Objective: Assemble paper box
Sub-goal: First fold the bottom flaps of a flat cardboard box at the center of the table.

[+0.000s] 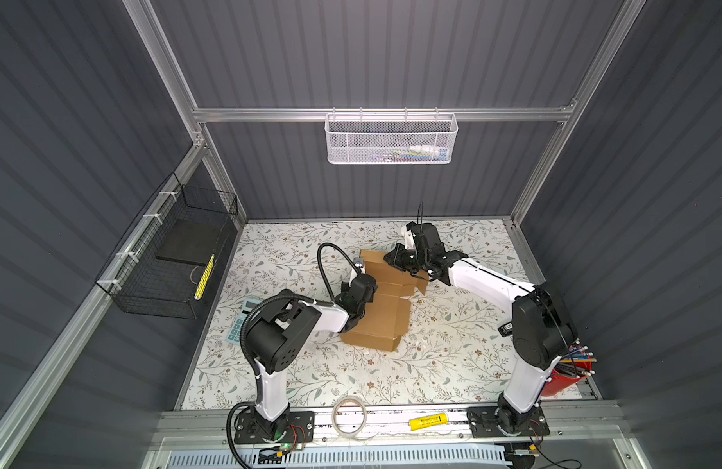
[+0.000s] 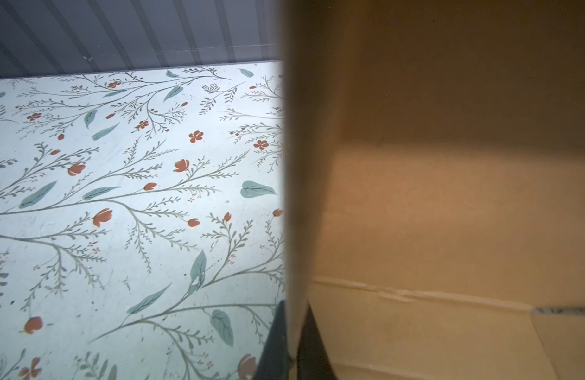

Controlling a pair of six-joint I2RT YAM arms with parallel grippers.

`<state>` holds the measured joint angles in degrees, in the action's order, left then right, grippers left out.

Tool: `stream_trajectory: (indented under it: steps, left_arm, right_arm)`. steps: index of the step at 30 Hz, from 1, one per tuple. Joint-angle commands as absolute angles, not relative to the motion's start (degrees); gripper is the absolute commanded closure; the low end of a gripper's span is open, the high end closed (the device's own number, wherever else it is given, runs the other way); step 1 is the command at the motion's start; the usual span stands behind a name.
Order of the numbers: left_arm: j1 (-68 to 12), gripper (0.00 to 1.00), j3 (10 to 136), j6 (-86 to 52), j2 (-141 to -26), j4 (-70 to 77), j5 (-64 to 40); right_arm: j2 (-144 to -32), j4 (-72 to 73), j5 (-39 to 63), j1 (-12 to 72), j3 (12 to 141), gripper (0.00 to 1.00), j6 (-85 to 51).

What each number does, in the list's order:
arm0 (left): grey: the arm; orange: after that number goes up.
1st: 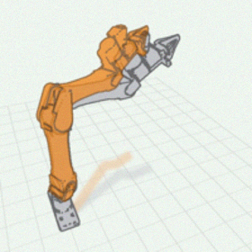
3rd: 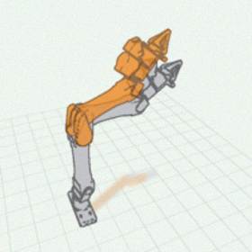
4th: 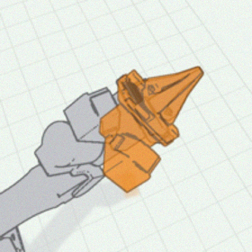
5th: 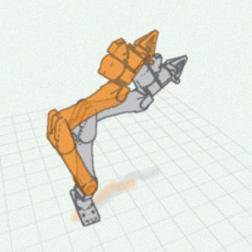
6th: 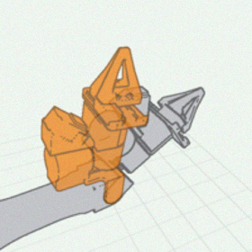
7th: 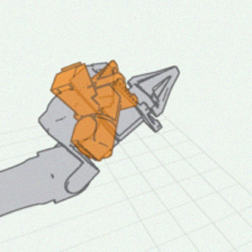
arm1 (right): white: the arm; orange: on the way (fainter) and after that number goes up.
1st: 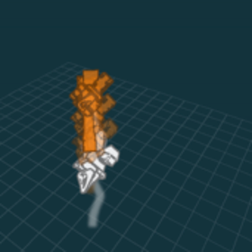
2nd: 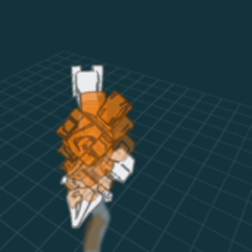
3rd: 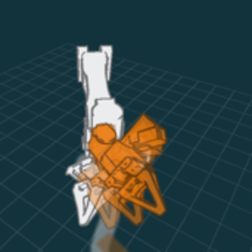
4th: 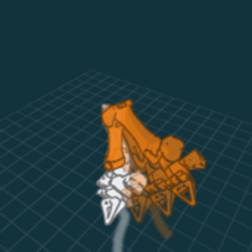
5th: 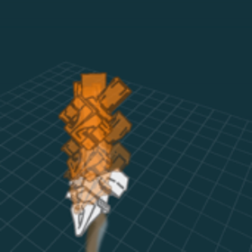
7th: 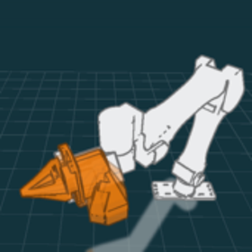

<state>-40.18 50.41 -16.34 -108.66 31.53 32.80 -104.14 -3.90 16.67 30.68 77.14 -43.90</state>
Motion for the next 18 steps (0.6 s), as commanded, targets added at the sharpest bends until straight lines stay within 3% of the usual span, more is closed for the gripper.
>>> stream_trajectory:
  steps: [1, 14, 18]
  left_arm:
    - [-40.0, 0.96, 51.9, -16.4, -109.5, 32.8, 34.0]
    - [-40.1, 1.00, 50.6, -16.8, -108.1, 33.5, 33.4]
    - [-40.1, 0.82, 50.0, -16.8, -107.0, 33.6, 33.9]
  right_arm:
    - [-105.0, -6.8, 16.9, 30.9, 76.4, 1.00, -43.9]
    - [-105.3, -7.2, 17.1, 30.9, 77.4, 1.00, -43.9]
    - [-105.7, -7.3, 17.1, 30.9, 77.6, 1.00, -44.0]
